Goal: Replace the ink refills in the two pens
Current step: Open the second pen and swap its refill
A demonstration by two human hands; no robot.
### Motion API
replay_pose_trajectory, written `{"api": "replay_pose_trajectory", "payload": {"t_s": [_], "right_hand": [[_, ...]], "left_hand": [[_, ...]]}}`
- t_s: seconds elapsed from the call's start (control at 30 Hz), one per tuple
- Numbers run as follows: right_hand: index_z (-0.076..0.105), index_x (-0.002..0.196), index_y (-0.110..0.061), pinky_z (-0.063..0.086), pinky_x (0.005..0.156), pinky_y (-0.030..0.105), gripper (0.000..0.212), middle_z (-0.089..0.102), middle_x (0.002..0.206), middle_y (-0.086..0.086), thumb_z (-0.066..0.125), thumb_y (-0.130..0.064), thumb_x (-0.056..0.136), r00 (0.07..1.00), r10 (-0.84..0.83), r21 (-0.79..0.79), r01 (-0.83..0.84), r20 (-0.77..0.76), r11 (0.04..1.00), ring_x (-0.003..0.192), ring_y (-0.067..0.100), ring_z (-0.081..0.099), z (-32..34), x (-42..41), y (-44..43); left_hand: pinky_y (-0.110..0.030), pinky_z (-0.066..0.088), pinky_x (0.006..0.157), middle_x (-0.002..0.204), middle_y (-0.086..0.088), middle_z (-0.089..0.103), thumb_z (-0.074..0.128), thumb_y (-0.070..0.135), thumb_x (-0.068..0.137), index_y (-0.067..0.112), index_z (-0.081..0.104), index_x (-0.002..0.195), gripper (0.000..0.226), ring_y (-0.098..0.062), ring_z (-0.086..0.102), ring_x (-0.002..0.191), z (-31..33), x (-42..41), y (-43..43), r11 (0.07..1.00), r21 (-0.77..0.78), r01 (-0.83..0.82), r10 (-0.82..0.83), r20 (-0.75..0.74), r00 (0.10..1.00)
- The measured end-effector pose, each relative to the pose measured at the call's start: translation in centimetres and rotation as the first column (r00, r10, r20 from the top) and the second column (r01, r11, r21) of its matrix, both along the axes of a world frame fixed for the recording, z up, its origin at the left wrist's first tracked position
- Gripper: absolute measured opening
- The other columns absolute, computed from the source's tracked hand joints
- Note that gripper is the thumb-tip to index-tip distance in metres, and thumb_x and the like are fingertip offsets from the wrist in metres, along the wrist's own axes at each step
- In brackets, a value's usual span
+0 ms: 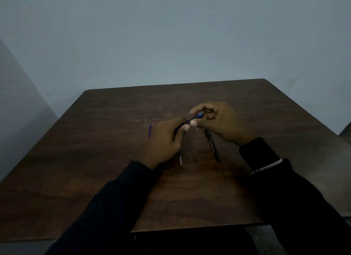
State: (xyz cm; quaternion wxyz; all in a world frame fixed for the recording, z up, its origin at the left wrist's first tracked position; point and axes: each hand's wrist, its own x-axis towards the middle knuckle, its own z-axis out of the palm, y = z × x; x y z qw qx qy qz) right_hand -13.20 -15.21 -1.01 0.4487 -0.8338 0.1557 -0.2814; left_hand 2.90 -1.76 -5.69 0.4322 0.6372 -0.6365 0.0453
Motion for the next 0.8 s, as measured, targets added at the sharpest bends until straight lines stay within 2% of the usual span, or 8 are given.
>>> {"api": "replay_pose_trajectory", "payload": {"t_s": [0.1, 0.27, 0.37, 0.47, 0.57, 0.63, 0.73, 0.8], "right_hand": [[0.075, 0.093, -0.009, 0.060, 0.064, 0.039, 0.014, 0.077, 0.073, 0.005, 0.078, -0.022, 0.090, 1.000, -0.017, -0.062, 0.015, -0.026, 0.998, 0.063, 0.020, 0.075, -0.04, -0.13, 0.06], [0.073, 0.071, -0.010, 0.051, 0.051, 0.033, 0.045, 0.065, 0.053, 0.003, 0.069, -0.051, 0.089, 0.993, -0.118, -0.324, 0.110, -0.005, 0.940, 0.047, 0.013, 0.063, 0.05, -0.07, 0.56], [0.077, 0.094, -0.017, 0.046, 0.053, 0.020, 0.029, 0.068, 0.058, -0.009, 0.082, -0.042, 0.081, 0.995, -0.097, -0.194, 0.097, 0.012, 0.976, 0.051, 0.008, 0.062, 0.14, -0.04, 0.33], [0.075, 0.106, -0.017, 0.059, 0.068, 0.041, 0.029, 0.077, 0.078, 0.007, 0.087, -0.021, 0.080, 0.999, -0.027, -0.053, 0.029, 0.039, 0.998, 0.069, 0.027, 0.074, -0.01, 0.01, -0.03], [0.075, 0.095, -0.010, 0.061, 0.071, 0.049, 0.012, 0.078, 0.077, 0.012, 0.082, -0.012, 0.085, 1.000, -0.015, -0.025, 0.016, 0.022, 1.000, 0.067, 0.021, 0.076, -0.10, 0.03, -0.06], [0.075, 0.089, -0.012, 0.060, 0.062, 0.042, 0.013, 0.075, 0.068, 0.008, 0.079, -0.024, 0.089, 0.999, -0.042, -0.097, 0.041, -0.002, 0.994, 0.059, 0.017, 0.073, -0.12, -0.01, 0.12], [0.073, 0.079, -0.013, 0.052, 0.054, 0.025, 0.041, 0.069, 0.056, 0.004, 0.068, -0.052, 0.090, 0.995, -0.103, -0.253, 0.097, -0.010, 0.963, 0.050, 0.011, 0.068, -0.09, 0.03, 0.57], [0.075, 0.085, -0.016, 0.050, 0.053, 0.020, 0.044, 0.070, 0.060, 0.003, 0.068, -0.059, 0.083, 0.993, -0.118, -0.232, 0.116, 0.006, 0.966, 0.051, 0.006, 0.065, -0.05, 0.11, 0.56]], "left_hand": [[-0.035, 0.048, 0.060, 0.076, 0.005, 0.064, 0.054, 0.028, 0.110, 0.016, 0.070, 0.099, 0.022, -0.010, 0.060, 0.067, -0.13, 0.09, -0.04, 1.000, 0.029, 0.009, -0.009, 0.013, 1.000], [-0.021, 0.045, 0.064, 0.084, 0.007, 0.070, 0.056, 0.025, 0.111, 0.019, 0.073, 0.120, 0.020, -0.007, 0.063, 0.071, 0.10, -0.21, 0.20, 1.000, 0.013, 0.024, -0.024, 0.036, 0.999], [-0.015, 0.036, 0.060, 0.076, 0.010, 0.063, 0.058, 0.023, 0.110, 0.016, 0.072, 0.104, 0.016, -0.006, 0.057, 0.065, 0.40, -0.26, 0.20, 1.000, 0.020, -0.016, 0.016, 0.031, 0.999], [-0.013, 0.033, 0.059, 0.073, 0.009, 0.060, 0.058, 0.023, 0.108, 0.014, 0.069, 0.097, 0.018, -0.009, 0.057, 0.063, 0.60, -0.27, 0.30, 0.999, 0.015, -0.031, 0.030, 0.024, 0.999], [-0.019, 0.035, 0.059, 0.072, 0.008, 0.059, 0.058, 0.024, 0.108, 0.013, 0.069, 0.094, 0.021, -0.010, 0.057, 0.063, 0.57, -0.35, 0.38, 1.000, 0.022, -0.020, 0.019, 0.034, 0.999], [-0.022, 0.038, 0.060, 0.074, 0.008, 0.061, 0.056, 0.027, 0.108, 0.015, 0.069, 0.098, 0.021, -0.009, 0.058, 0.064, 0.44, -0.33, 0.34, 1.000, 0.029, -0.010, 0.009, 0.035, 0.999], [-0.028, 0.046, 0.062, 0.081, 0.006, 0.068, 0.055, 0.026, 0.109, 0.015, 0.072, 0.110, 0.020, -0.010, 0.063, 0.069, 0.33, -0.32, 0.26, 1.000, 0.000, 0.013, -0.013, 0.025, 1.000], [-0.025, 0.044, 0.062, 0.079, 0.010, 0.065, 0.056, 0.024, 0.109, 0.014, 0.072, 0.109, 0.019, -0.006, 0.061, 0.068, 0.39, -0.32, 0.23, 1.000, -0.014, 0.012, -0.012, 0.019, 1.000]]}}
